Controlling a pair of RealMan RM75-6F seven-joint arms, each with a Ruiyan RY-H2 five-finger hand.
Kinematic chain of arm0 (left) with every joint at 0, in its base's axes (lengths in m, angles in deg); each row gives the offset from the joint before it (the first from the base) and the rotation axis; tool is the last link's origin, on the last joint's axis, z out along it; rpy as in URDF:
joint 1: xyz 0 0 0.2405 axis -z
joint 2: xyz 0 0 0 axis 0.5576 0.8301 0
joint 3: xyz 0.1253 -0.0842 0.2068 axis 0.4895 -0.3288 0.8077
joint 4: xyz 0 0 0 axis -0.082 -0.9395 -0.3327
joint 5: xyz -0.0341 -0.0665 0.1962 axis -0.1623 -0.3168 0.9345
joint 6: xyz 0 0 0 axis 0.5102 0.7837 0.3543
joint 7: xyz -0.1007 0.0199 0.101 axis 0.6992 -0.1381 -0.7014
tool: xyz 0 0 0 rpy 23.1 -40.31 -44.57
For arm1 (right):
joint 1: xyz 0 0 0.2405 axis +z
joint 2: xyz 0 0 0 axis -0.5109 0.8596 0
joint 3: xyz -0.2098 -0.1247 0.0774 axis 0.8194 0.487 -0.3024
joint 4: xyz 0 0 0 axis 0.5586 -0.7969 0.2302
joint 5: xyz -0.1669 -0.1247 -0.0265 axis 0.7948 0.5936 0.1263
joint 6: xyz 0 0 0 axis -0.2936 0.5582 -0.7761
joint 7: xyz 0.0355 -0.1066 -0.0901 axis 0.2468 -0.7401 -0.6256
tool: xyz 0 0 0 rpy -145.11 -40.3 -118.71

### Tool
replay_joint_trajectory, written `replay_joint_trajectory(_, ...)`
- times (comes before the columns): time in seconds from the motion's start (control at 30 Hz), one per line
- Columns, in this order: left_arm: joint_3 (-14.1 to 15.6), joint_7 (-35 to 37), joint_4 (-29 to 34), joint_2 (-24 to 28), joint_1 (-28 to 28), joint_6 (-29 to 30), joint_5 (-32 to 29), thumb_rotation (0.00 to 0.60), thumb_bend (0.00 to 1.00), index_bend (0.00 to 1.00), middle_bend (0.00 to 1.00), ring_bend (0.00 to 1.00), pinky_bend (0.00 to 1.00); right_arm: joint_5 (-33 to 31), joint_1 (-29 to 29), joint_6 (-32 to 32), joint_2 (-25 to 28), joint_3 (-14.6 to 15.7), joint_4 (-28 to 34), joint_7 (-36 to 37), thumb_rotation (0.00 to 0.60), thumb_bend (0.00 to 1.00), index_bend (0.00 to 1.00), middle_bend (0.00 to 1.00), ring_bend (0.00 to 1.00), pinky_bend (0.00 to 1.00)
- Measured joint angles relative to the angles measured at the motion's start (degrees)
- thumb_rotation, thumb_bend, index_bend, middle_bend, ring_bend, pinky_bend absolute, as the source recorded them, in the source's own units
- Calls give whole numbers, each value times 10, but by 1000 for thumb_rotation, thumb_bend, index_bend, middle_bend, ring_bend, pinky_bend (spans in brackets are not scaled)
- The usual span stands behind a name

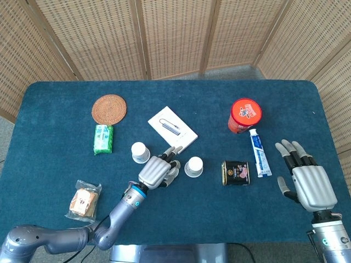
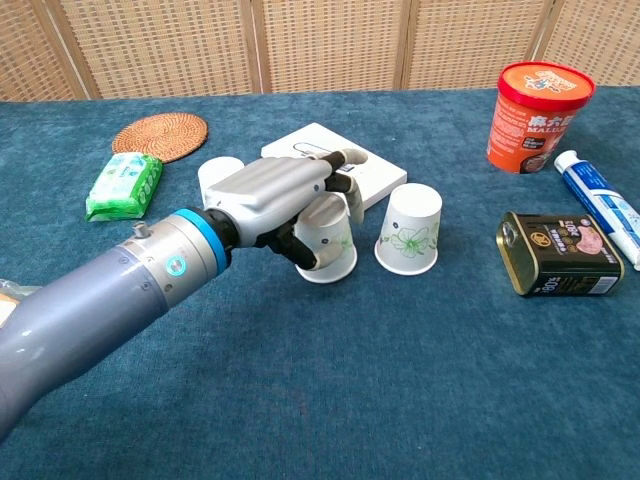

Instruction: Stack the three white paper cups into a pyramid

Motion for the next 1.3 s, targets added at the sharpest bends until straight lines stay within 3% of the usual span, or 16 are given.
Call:
replay_joint_trajectory(0.13, -1, 1, -2, -4, 2, -3, -3, 600, 452, 311, 0, 2, 384, 4, -3, 2, 3, 0, 1, 4, 600, 488, 53, 0, 0, 241)
replay_joint_trajectory(0.47, -2, 2, 2, -1, 8, -12, -4, 600, 452, 193, 0, 0, 137, 7, -7, 4, 6, 1, 5, 3, 600, 489, 52, 0, 0, 240)
replay_joint_trajectory(0.67, 1, 4, 12, 6, 9, -22, -8, 600, 452, 204, 0, 0, 125, 7, -7, 2, 6, 1, 8, -2, 600, 488, 53, 0, 0, 240)
replay_joint_trajectory(0.97, 3, -3, 25, 10, 6, -25, -21, 600, 452, 214, 0, 0, 185, 7, -9, 4, 6, 0, 11, -6, 600, 489, 52, 0, 0, 241)
replay_joint_trajectory(1.3, -9, -5, 54, 12, -1, -24, -52, 600, 447, 82, 0, 0, 199, 8, -11, 3, 6, 1, 10, -5, 600, 489, 52, 0, 0, 240)
